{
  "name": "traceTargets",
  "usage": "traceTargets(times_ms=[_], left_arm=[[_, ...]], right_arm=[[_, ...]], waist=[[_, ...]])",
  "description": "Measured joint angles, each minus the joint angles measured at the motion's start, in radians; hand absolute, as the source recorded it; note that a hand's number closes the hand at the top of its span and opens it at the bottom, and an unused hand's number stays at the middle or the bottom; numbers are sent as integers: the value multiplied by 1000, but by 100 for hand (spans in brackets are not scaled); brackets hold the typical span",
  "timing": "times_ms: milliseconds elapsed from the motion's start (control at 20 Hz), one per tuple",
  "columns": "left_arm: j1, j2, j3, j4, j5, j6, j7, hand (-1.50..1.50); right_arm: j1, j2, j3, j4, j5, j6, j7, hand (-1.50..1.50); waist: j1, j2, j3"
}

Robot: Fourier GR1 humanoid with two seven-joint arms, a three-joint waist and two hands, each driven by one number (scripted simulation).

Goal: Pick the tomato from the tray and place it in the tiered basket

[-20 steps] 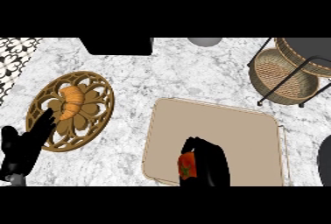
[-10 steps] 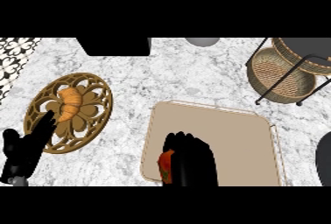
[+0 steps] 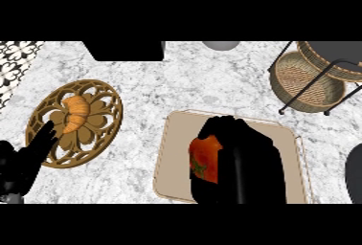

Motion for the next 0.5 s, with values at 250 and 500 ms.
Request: traceTargets(times_ms=[250,500], left_arm=[[7,-7,1,-7,-10,0,-7,0],[-1,-15,3,4,-23,5,-20,0]], right_arm=[[-84,5,-179,-7,-59,30,-51,150],[-175,-30,-395,98,-142,4,-161,150]], waist=[[2,1,0],[5,3,2]])
